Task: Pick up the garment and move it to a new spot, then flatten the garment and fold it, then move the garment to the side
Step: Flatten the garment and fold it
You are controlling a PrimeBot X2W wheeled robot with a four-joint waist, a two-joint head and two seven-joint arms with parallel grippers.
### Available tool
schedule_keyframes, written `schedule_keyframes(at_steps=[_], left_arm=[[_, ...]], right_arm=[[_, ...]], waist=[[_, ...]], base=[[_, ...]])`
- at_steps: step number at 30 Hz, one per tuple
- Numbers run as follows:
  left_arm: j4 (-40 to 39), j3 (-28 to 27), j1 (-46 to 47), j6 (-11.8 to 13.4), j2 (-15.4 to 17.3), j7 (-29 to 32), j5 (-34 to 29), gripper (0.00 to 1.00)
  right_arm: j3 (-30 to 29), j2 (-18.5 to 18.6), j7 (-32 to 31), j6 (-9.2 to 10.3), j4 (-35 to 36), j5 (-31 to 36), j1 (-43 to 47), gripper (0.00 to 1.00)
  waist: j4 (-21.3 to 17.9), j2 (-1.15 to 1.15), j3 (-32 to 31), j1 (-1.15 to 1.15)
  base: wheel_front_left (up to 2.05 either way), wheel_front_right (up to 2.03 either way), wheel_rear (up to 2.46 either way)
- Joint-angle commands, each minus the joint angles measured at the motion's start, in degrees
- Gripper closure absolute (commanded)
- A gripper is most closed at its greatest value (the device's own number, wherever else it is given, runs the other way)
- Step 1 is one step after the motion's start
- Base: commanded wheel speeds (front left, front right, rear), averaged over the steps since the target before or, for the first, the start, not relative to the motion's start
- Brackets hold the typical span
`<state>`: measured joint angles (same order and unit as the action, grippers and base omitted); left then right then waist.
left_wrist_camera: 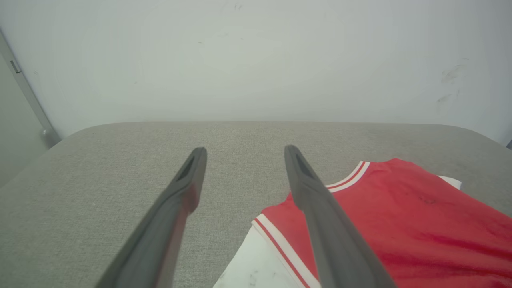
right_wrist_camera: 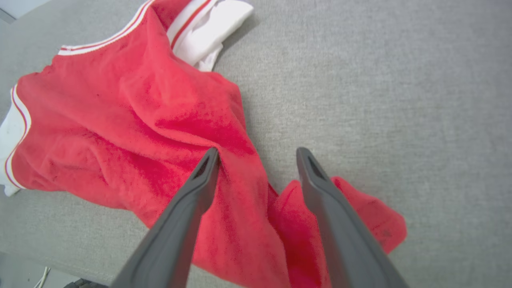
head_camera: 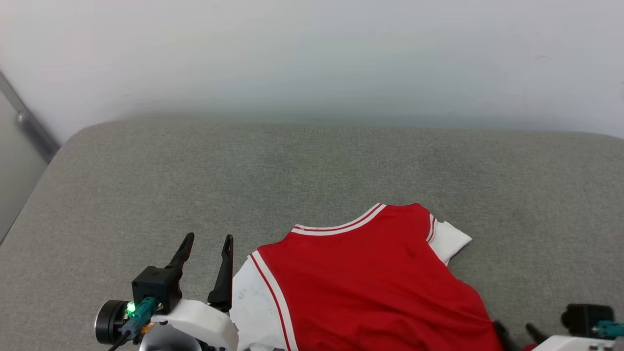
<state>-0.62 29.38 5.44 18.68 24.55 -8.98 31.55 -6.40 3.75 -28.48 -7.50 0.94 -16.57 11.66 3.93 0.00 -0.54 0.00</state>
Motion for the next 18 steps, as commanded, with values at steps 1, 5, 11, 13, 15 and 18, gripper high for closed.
schedule_keyframes(at_steps=[1,5,11,13,15,18], left_arm=[[-0.27,-0.15,-0.49,0.18,0.14,-0.01,0.24,0.00],[-0.38,-0.19,-0.28,0.33,0.14,-0.12,0.29,0.00],[-0.89,-0.23,1.39,-0.08,0.16,-0.51,0.04,0.00],[-0.92,-0.18,2.12,-0.40,0.00,-0.85,-0.06,0.00],[-0.85,0.00,3.06,-0.66,-0.39,-1.11,-0.17,0.00],[-0.38,0.12,4.49,-1.38,-0.76,-1.59,-0.11,0.00]], right_arm=[[-1.05,-0.38,2.29,0.02,0.02,0.42,-1.49,0.00],[-4.66,-0.77,7.40,0.02,-0.78,1.64,-5.21,0.00],[-6.45,-0.29,2.56,0.02,-6.18,2.01,-13.34,0.00],[-6.21,0.64,-1.07,0.02,-8.85,1.49,-17.01,0.00],[-5.43,1.80,-5.20,0.02,-11.57,1.27,-20.29,0.00],[-4.04,3.23,-10.68,0.02,-14.41,0.83,-25.30,0.00]], waist=[[-0.08,0.00,-0.04,0.00],[0.15,0.00,0.17,0.00],[1.28,0.00,2.86,0.00],[1.91,0.00,4.28,0.00],[2.67,0.00,5.63,0.00],[3.89,0.00,7.77,0.00]], base=[[0.00,0.00,0.00],[0.00,0.00,0.00],[0.00,0.00,0.00],[0.00,0.00,0.00],[0.00,0.00,0.00],[0.00,0.00,0.00]])
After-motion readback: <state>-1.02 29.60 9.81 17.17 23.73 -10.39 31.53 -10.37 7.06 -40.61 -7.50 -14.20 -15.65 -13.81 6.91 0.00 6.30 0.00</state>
